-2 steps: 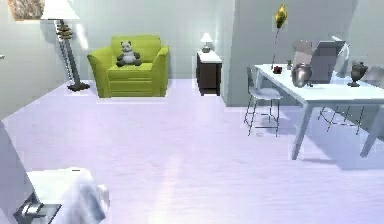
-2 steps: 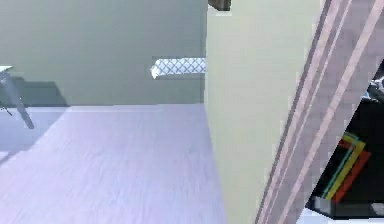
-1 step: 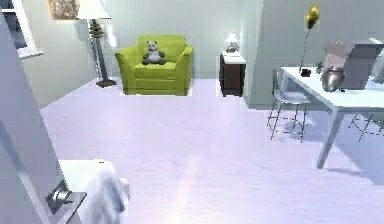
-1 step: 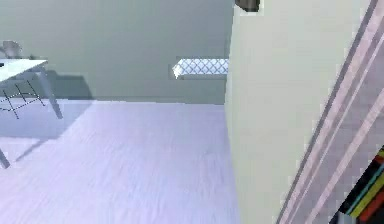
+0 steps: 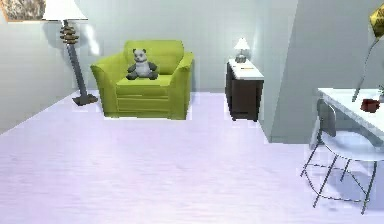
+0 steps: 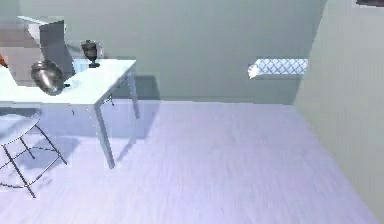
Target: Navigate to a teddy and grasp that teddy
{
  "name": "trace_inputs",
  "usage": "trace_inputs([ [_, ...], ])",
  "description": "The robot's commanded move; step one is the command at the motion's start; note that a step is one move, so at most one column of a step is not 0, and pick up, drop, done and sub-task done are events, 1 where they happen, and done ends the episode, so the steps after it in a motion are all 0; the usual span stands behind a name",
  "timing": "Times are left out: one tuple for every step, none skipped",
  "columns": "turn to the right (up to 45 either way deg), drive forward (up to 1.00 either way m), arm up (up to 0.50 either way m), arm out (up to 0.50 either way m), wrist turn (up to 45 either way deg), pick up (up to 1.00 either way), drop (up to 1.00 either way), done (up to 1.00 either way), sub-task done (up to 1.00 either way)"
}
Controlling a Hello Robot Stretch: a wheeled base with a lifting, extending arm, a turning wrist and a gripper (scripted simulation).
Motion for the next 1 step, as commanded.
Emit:
trace_inputs([
  [0.0,0.45,0.00,0.00,0.0,0.00,0.00,0.00,0.00],
])
